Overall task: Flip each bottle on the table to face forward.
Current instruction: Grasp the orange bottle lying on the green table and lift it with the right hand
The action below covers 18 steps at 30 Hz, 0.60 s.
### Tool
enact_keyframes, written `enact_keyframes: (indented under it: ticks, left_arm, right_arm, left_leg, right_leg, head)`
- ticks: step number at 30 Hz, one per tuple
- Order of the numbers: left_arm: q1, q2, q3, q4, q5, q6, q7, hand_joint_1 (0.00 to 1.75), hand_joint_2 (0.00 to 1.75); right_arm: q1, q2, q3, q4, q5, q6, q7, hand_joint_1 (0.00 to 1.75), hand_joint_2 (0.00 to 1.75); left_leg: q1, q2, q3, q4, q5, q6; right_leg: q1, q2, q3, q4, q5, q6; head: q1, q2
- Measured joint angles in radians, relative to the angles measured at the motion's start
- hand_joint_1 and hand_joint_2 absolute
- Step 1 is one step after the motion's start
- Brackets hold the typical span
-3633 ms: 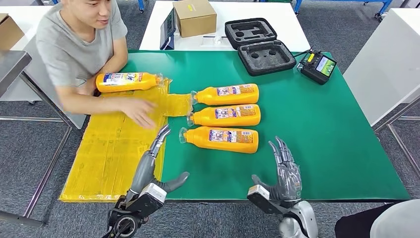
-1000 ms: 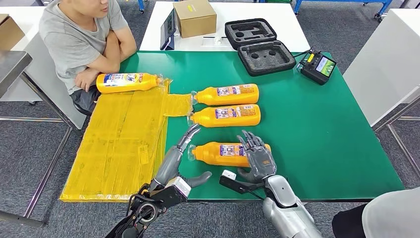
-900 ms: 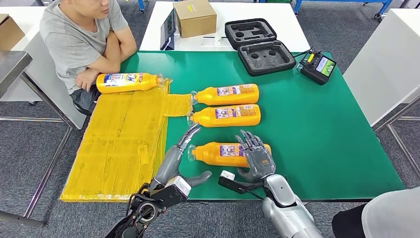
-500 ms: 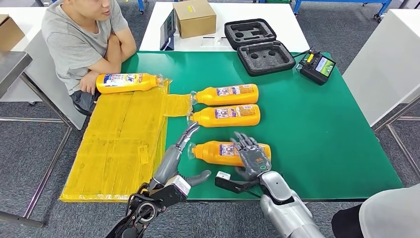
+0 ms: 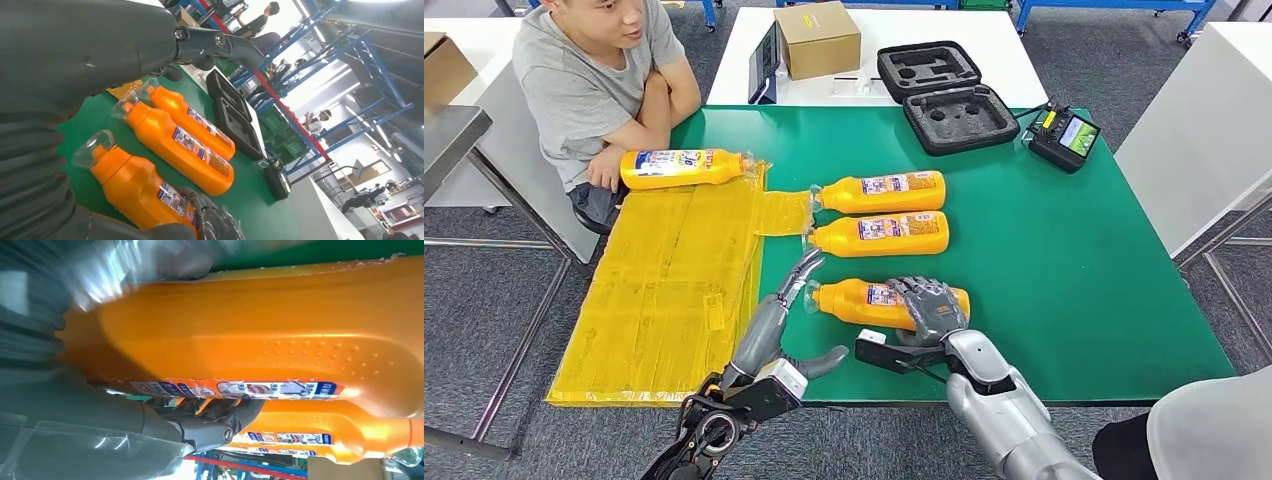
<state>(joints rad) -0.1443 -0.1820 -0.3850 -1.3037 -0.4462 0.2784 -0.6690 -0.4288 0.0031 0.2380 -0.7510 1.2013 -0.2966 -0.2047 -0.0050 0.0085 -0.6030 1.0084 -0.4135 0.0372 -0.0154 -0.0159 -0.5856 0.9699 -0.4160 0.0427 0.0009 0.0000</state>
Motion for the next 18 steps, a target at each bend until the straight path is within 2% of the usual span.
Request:
enact_keyframes:
  ticks: [8,13,18]
  left_arm:
    - [0.002,0.0,0.007,-0.002,-0.006,-0.001,0.003,0.0,1.75]
    - [0.002,0.0,0.008,-0.002,-0.009,-0.003,0.005,0.0,1.75]
    - [0.002,0.0,0.008,-0.002,-0.009,-0.005,0.005,0.0,1.75]
  right_arm:
    - [-0.012,-0.002,0.0,0.021,-0.026,-0.002,-0.018,1.75,1.75]
    - [-0.022,-0.014,-0.03,0.038,-0.204,0.062,-0.169,1.75,1.75]
    - [-0.026,-0.02,-0.052,0.05,-0.234,0.077,-0.2,1.75,1.75]
  left_leg:
    - [0.0,0.0,0.003,0.0,0.0,0.0]
    - [0.0,0.001,0.006,0.0,-0.001,0.0]
    - [0.0,0.002,0.008,0.0,-0.002,-0.001]
  right_leg:
    - [0.0,0.0,0.002,0.0,0.0,0.0]
    - [0.0,0.002,0.005,-0.001,0.001,-0.001]
    - [0.0,0.005,0.006,-0.001,0.002,-0.002]
  head:
    - [0.0,0.0]
    - [0.0,0.0]
    - [0.0,0.0]
